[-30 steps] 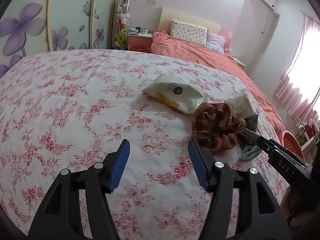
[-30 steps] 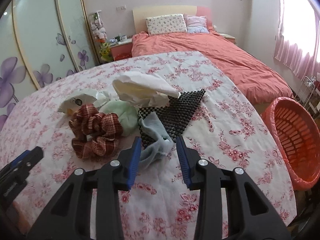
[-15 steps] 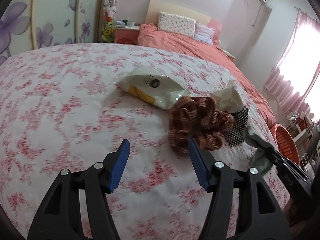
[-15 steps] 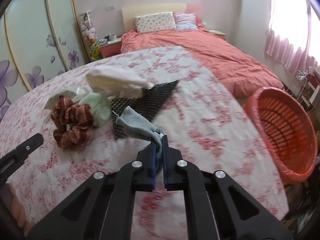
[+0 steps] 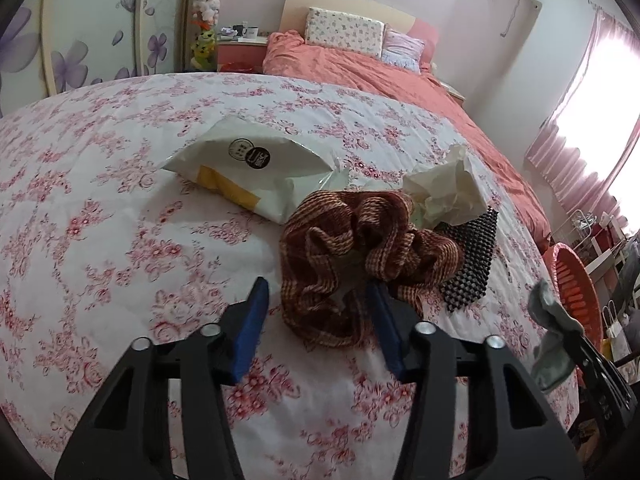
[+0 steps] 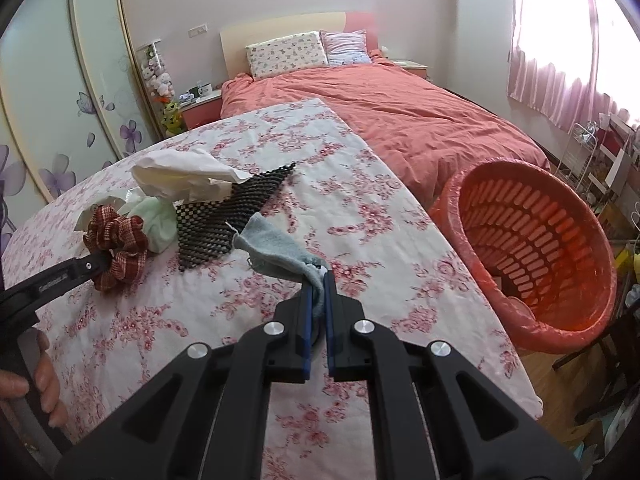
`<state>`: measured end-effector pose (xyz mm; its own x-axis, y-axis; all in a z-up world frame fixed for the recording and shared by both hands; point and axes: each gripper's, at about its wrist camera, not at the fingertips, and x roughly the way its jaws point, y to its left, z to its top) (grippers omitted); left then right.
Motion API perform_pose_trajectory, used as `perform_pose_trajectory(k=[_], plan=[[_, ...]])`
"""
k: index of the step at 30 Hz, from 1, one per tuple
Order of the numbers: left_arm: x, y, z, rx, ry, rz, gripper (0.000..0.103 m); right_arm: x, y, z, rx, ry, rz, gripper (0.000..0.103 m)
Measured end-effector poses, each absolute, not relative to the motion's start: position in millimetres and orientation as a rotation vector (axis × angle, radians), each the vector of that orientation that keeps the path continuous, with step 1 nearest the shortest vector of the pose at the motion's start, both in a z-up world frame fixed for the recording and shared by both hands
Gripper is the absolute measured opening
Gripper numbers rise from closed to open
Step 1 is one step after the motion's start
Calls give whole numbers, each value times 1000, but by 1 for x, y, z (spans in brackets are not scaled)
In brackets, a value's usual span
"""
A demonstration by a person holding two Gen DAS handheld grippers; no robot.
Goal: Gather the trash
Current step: 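Grasp the grey cloth with the right tool while the left tool grasps the brown plaid bow, then carry the grey cloth and plaid bow to the basket and open both tools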
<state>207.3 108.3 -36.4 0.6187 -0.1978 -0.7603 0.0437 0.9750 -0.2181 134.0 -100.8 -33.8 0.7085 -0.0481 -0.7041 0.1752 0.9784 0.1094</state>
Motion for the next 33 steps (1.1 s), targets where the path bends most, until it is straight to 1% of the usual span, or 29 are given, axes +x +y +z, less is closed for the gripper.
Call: perform_pose_trajectory(k=[4, 6, 8, 19, 33], plan=[[208, 108, -37, -195, 899, -131, 25, 130, -106, -32, 180, 770, -130, 6], [205, 110, -36, -202, 894, -133, 19, 127, -108, -31, 184, 766, -132, 6], [201, 112, -34, -210, 879, -142, 16, 125, -110, -29, 188, 757, -134, 6], [178, 109, -8, -205, 793, -177, 15, 110, -118, -18, 188, 719, -144, 6], [153, 66, 19, -159, 744, -279, 15, 88, -142, -8, 211, 675, -193, 6]])
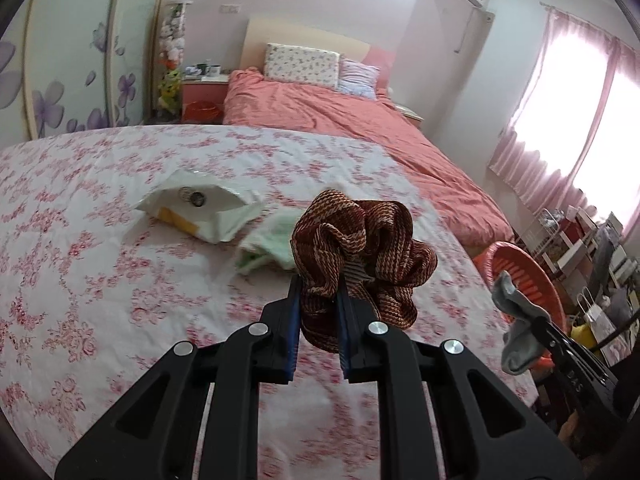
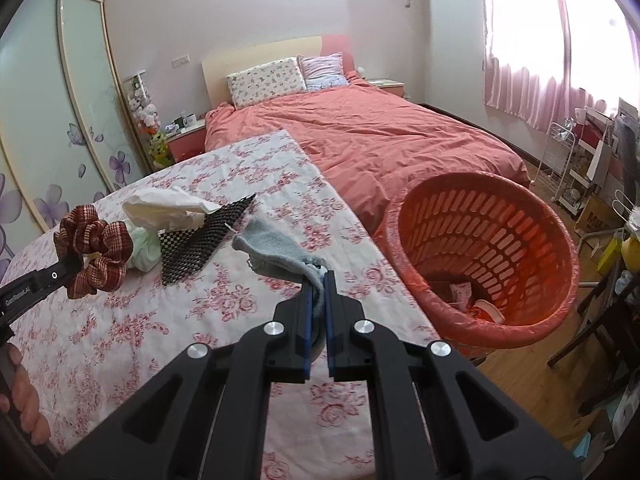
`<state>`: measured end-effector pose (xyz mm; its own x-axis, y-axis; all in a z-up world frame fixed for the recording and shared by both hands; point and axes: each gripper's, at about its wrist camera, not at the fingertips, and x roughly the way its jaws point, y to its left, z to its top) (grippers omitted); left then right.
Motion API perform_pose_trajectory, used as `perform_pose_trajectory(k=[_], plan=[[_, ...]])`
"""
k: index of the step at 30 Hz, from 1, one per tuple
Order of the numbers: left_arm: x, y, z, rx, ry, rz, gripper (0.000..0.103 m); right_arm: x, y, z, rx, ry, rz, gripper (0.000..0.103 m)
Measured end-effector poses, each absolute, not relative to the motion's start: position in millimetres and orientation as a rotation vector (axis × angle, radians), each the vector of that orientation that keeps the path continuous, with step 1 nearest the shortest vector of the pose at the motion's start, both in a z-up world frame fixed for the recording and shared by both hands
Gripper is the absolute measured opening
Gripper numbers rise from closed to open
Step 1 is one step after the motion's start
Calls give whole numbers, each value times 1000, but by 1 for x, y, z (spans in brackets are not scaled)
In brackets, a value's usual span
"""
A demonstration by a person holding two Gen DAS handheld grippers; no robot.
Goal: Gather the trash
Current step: 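Carry the grey cloth and plaid bow to the basket and open both tools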
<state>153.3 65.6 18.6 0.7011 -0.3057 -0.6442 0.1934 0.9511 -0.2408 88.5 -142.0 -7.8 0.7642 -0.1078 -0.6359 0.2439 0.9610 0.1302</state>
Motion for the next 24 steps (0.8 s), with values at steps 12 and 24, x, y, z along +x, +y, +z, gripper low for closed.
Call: perform_pose_trajectory(k=[12, 24], plan=[[135, 10, 30, -82, 707, -378, 15, 66, -178, -1, 244, 628, -256, 6], [127, -46, 26, -7, 703, -457, 15, 49, -221, -1, 293, 597, -319, 6]])
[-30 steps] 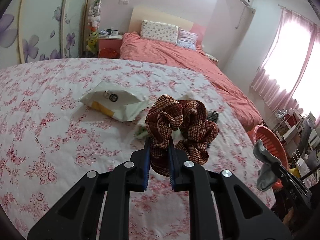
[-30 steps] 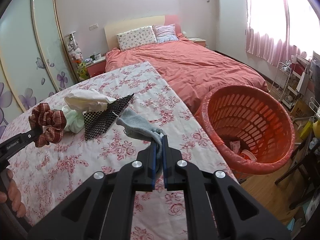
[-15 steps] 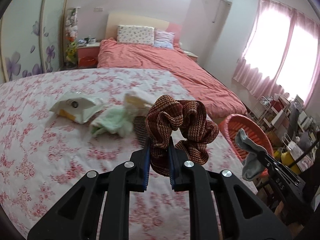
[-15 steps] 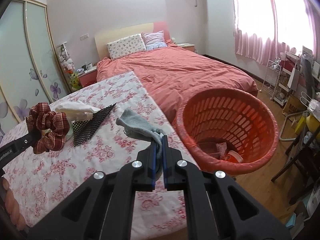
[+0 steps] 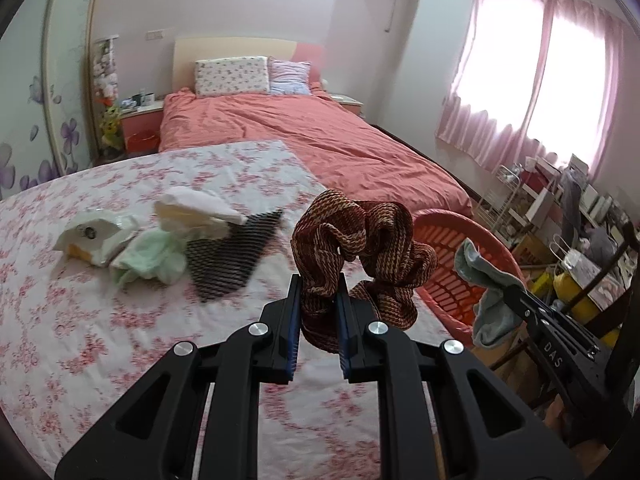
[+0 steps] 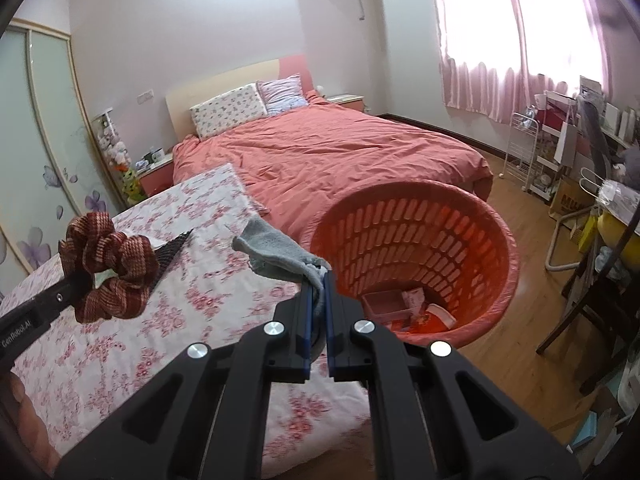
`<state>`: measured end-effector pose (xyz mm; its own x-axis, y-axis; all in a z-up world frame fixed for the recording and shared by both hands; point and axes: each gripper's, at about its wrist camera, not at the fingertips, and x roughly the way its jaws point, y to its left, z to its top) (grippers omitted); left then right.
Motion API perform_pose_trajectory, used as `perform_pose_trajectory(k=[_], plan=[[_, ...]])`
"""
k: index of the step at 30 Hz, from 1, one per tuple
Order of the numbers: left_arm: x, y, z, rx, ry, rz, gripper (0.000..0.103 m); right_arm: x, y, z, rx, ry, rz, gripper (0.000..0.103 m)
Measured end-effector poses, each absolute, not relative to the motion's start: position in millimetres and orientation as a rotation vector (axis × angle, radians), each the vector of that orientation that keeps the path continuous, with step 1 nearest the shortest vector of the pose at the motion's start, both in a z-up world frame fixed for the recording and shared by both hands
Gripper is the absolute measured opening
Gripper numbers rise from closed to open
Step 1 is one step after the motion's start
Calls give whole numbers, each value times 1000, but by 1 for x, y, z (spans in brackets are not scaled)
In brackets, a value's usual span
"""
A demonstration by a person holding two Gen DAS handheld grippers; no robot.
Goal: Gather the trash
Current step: 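Carry the grey cloth and plaid bow to the basket and open both tools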
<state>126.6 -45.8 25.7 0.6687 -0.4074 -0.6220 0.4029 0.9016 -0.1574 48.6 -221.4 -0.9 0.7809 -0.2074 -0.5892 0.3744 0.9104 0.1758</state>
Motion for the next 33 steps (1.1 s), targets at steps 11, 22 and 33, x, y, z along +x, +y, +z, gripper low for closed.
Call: perform_pose_trajectory(k=[11, 22, 33], plan=[[121, -92, 18, 38, 717, -526, 15, 38, -262, -8, 337, 586, -381, 6], [121, -133, 11, 49, 737, -585, 15, 31, -291, -7, 365, 554, -412, 6], [126, -168, 2, 69, 763, -617, 15, 35, -313, -8, 396, 539, -429, 6]])
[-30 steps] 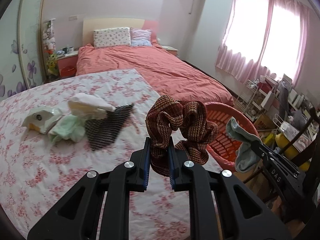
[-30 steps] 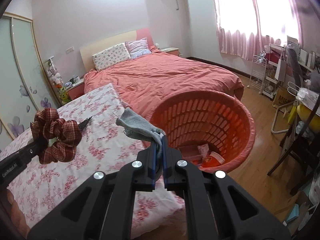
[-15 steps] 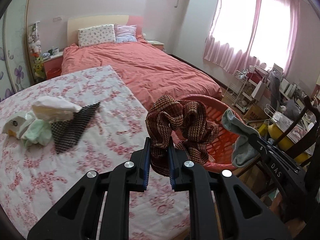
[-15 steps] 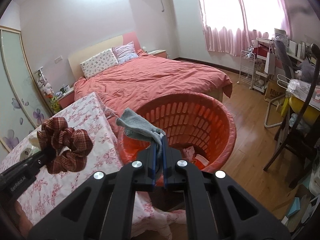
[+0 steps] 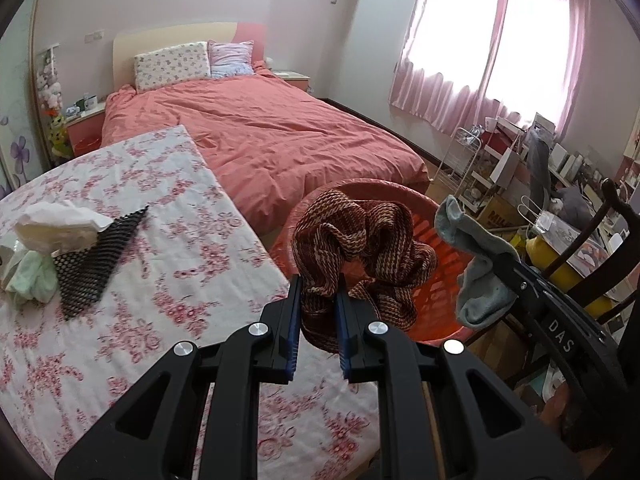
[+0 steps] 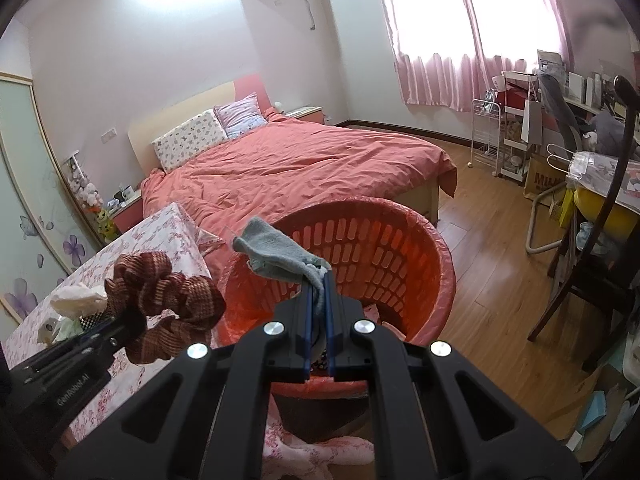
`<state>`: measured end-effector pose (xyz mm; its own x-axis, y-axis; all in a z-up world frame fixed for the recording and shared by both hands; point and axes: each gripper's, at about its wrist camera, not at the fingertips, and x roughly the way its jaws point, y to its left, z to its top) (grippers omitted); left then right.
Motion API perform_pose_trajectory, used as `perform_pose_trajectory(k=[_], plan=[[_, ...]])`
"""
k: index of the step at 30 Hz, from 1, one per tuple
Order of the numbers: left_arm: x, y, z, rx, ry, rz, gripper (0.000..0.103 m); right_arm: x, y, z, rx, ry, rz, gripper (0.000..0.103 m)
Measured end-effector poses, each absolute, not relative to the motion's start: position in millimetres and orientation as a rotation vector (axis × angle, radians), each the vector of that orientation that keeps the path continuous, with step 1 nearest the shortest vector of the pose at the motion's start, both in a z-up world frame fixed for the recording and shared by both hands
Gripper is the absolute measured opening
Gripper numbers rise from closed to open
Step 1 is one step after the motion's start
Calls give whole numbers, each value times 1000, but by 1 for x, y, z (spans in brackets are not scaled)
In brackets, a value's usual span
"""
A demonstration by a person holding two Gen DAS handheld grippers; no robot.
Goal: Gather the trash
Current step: 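Carry the grey cloth and plaid bow to the basket and open both tools, then move both tools back over the remaining trash on the bed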
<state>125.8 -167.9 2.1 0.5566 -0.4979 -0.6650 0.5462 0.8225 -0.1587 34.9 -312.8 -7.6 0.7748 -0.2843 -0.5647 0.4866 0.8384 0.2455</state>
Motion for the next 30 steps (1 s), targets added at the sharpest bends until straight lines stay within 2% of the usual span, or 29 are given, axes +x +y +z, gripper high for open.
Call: perform_pose_trajectory(k=[16, 19, 22, 25, 27, 29, 30], plan=[[142, -208, -13, 85, 812, -663, 16, 56, -349, -15, 464, 528, -457, 8], [146, -216, -18, 86, 835, -672, 22, 65, -358, -19, 485, 543, -456, 13], [148, -221, -22, 97, 845, -668, 41, 71, -364, -22, 495, 554, -453, 24], [149, -221, -27, 111, 851, -646, 44, 73, -364, -24, 488, 562, -461, 29], [149, -216, -27, 107, 854, -628, 44, 72, -362, -25, 479, 564, -470, 36], [150, -208, -26, 107, 850, -613, 46, 70, -359, -26, 460, 565, -481, 49], [149, -204, -25, 108, 845, -604, 48, 70, -359, -26, 449, 566, -486, 52]])
